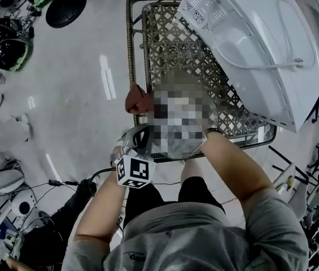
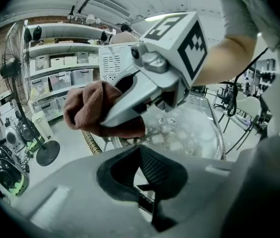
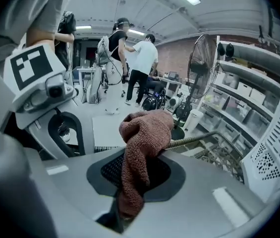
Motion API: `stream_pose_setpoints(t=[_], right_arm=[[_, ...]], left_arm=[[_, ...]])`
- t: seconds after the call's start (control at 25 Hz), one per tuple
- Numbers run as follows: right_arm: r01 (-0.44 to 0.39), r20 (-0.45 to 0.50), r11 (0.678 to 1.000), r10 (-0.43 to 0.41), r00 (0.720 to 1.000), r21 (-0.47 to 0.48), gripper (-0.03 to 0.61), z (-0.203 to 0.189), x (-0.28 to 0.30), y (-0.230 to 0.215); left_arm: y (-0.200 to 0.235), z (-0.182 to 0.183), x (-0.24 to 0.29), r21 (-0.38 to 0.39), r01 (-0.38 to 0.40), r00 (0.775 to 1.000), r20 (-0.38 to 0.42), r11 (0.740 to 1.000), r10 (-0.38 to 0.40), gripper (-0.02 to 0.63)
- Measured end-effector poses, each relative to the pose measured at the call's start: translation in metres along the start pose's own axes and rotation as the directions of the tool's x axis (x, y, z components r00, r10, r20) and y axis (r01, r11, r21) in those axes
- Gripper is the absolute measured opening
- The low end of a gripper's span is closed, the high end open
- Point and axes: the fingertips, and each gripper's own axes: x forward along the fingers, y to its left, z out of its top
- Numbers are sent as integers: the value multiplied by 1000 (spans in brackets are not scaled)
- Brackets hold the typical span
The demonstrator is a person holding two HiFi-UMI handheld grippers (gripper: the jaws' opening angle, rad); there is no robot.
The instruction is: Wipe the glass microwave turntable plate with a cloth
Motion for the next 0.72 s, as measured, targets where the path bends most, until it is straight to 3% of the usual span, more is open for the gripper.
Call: stream_pose_setpoints(t=[0.4,0.72], right_arm=[[58,-100,996,-50,994,70,71,-47,-23,-25],[172,-220,973,-136,966,157,71,-105,-79,-51]], left_arm=[[1,1,0,-36,-18,1000,4,999,18,-2],[1,1,1,-50,-22,1000,4,999,22,-2]])
